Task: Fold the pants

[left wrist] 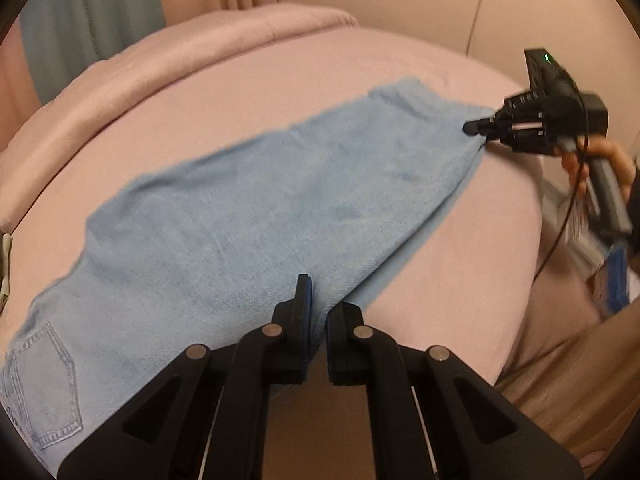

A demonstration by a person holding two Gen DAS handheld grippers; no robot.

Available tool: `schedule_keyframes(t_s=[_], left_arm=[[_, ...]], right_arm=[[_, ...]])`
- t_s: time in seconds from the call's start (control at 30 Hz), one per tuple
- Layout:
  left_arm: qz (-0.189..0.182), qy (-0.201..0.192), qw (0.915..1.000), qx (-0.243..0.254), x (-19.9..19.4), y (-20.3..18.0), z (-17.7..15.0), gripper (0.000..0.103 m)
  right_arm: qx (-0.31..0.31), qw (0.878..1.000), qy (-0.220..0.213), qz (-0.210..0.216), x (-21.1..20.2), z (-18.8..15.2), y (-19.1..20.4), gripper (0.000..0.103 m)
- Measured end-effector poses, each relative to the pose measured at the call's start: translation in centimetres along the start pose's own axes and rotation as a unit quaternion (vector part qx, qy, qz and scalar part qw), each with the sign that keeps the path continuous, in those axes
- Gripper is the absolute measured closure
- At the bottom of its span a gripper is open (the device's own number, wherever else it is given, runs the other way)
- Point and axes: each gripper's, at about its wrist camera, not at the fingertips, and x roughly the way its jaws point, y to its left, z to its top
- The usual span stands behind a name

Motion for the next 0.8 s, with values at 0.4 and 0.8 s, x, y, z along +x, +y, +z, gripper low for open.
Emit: schedule_keyframes(t_s=[0.4,0.8], left_arm=[[-0.039,-0.041,0.9973,-0.045,-4.9,2.3,-1.2,0.045],[0.185,-0.021,0.9415,-0.281,-5.1,16.4,-7.2,0.049]], right_arm=[[-0.085,0.982,-0.089,-0.142,-4.9,1.9,2.2,0.054],[-0.414,0.907,0.077,0.005,6.6,-9.1,16.5,0.081]])
